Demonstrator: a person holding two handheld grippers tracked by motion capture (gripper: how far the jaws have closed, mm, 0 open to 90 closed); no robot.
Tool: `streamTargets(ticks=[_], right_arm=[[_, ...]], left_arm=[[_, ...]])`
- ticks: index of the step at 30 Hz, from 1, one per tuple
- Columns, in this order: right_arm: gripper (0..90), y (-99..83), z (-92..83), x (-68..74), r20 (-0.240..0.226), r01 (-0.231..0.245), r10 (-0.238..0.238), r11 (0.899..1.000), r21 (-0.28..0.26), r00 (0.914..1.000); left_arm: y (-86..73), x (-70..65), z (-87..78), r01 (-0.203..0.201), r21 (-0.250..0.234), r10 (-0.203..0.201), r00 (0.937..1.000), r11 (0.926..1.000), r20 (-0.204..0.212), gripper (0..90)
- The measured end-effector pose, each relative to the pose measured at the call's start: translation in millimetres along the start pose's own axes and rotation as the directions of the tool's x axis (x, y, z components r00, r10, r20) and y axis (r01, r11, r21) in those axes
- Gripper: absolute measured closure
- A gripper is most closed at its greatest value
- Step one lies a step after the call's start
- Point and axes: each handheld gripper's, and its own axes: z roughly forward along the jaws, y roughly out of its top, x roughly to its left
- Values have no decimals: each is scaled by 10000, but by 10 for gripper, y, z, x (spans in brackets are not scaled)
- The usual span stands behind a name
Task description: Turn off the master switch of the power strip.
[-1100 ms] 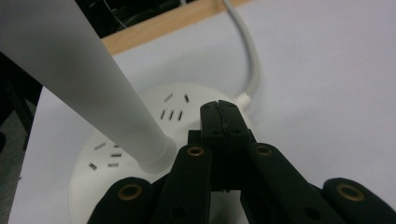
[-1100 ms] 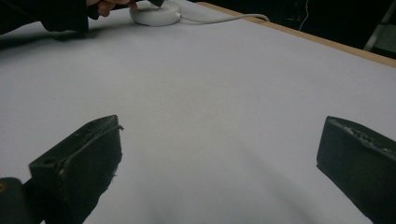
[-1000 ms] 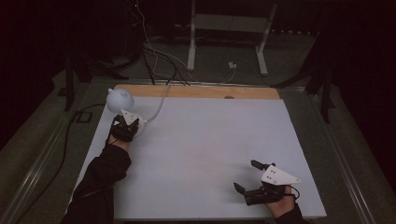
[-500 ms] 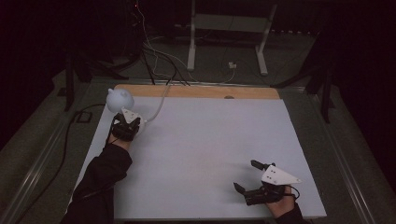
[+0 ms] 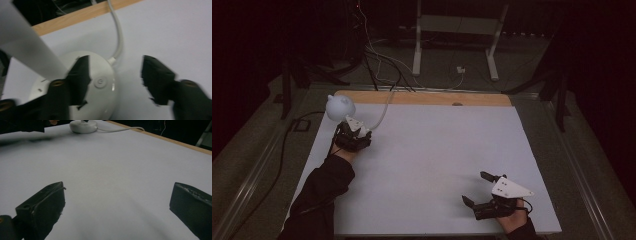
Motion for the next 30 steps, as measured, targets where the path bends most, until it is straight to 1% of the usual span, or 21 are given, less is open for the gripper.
streamTargets(ticks=[1,2,5,6,7,8,9,10,11,12,15,16,18,20,23,24,27,29,30], right_arm=[[0,0,0,1,2,3,-3,10000,3,10000],[0,0,1,1,-3,2,-2,10000,7,10000],[0,0,2,-1,4,-1,1,10000,2,10000],[0,0,1,-2,7,-4,4,10000,2,10000],[0,0,0,-3,8,-7,7,10000,2,10000],[0,0,-1,-4,13,-11,11,10000,-10,10000],[0,2,-2,-4,16,-21,21,10000,-13,10000],[0,2,-3,-5,13,-14,14,10000,-14,10000],[0,3,-4,-5,23,-20,20,10000,-24,10000],[0,3,-5,-5,27,-11,11,10000,-29,10000],[0,3,-7,-6,33,-19,19,10000,-33,10000],[0,2,-6,-8,33,-9,9,10000,-26,10000],[0,1,-4,-9,27,-16,16,10000,-23,10000],[0,1,-4,-9,25,-18,18,10000,-27,10000],[0,1,-4,-5,20,-8,8,10000,-17,10000],[0,3,-3,-5,10,-20,20,10000,-3,10000],[0,5,-2,0,25,7,-7,10000,-17,10000],[0,6,-3,1,23,17,-17,10000,-18,10000],[0,6,-3,-1,23,23,-23,10000,-30,10000]], left_arm=[[4,-14,-2,-37,46,37,10000,10000,69,265],[8,-28,-11,-47,8,47,10000,10000,31,234],[33,-49,-48,-22,21,21,9992,10000,400,152],[44,-52,-62,-50,41,48,9982,10000,596,119],[56,-59,-74,-99,129,88,9968,9999,794,64],[67,-70,-83,-197,245,169,9938,9995,1097,22],[71,-82,-96,-266,245,235,9928,9993,1176,9],[74,-100,-121,-272,58,263,9918,9996,1251,8],[80,-106,-139,-263,5,259,9887,9997,1477,8],[86,-113,-151,-228,26,221,9875,9997,1558,3],[109,-132,-216,-186,-136,211,9777,9997,2090,3],[116,-139,-236,-176,-143,204,9725,9997,2319,3],[131,-154,-280,-184,-139,214,9656,9997,2590,3],[145,-174,-328,-122,-197,175,9548,9997,2967,3],[155,-207,-397,-211,-250,285,9373,9995,3474,3],[154,-218,-419,-212,-285,301,9323,9994,3603,3],[146,-249,-484,-407,-413,537,9188,9983,3911,3],[137,-260,-522,-456,-481,611,9135,9978,4022,3],[130,-258,-538,-436,-498,603,9080,9978,4146,3]])
